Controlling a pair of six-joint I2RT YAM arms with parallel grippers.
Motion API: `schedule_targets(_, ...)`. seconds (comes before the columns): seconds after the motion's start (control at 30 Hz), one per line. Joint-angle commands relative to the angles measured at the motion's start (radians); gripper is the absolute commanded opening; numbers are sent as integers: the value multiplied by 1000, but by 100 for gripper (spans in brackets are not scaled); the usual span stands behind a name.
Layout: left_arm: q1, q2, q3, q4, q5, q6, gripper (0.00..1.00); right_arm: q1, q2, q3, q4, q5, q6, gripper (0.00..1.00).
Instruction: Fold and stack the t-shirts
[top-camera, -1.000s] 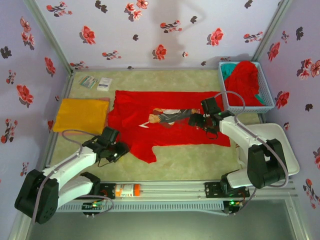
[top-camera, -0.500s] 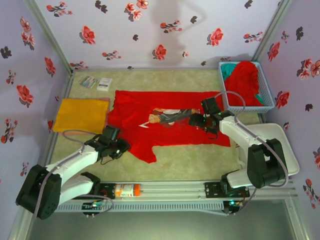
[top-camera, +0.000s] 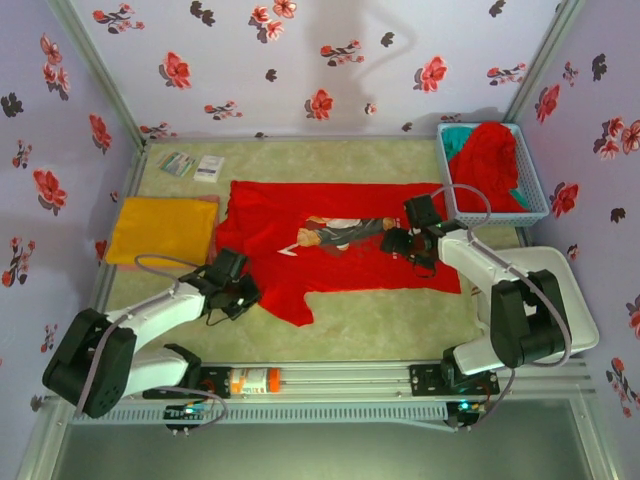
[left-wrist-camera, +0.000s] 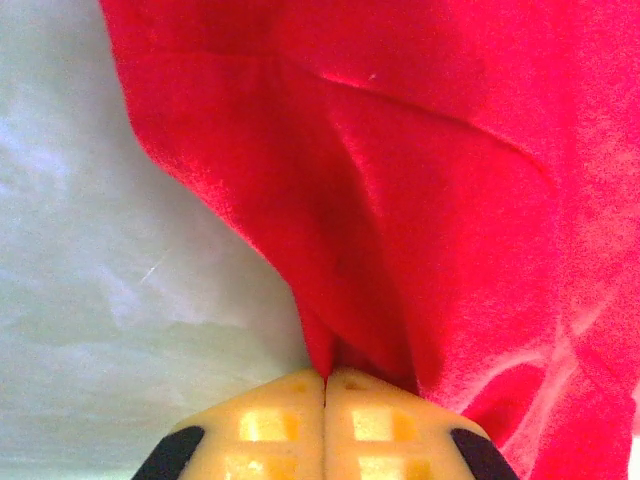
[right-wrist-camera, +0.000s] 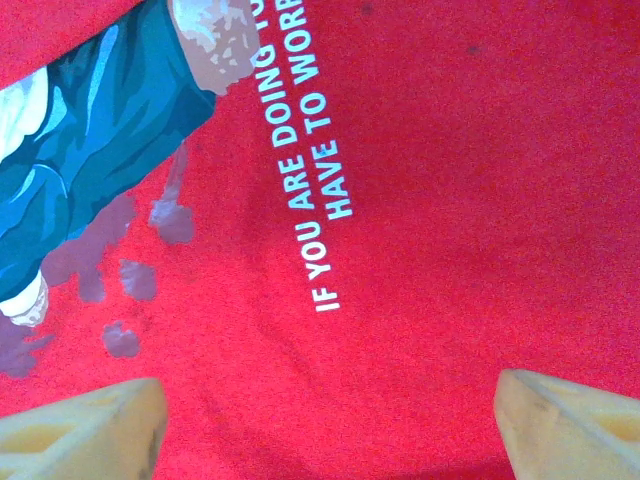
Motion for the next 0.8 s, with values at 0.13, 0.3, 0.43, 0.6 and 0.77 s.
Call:
schedule_targets(0.13, -24, -13, 215, -356, -66, 122, 0, -21, -17, -3, -2, 0, 5, 86)
schedule_targets(0.3, -31, 95, 418, -481, -93, 240, 0, -27, -7, -4, 9, -7, 8, 85)
schedule_targets(0.43, -32, 250, 579, -537, -87, 343, 0, -33, -2, 4, 2, -13, 3, 85)
schedule_targets(0.6, -36, 485, 849, -670, -105, 500, 0, -40, -14, 1, 4, -16, 3, 85)
schedule_targets(0.77, -36, 693, 1092, -756, -143, 594, 8, -41, -11, -2, 9, -32, 9, 85)
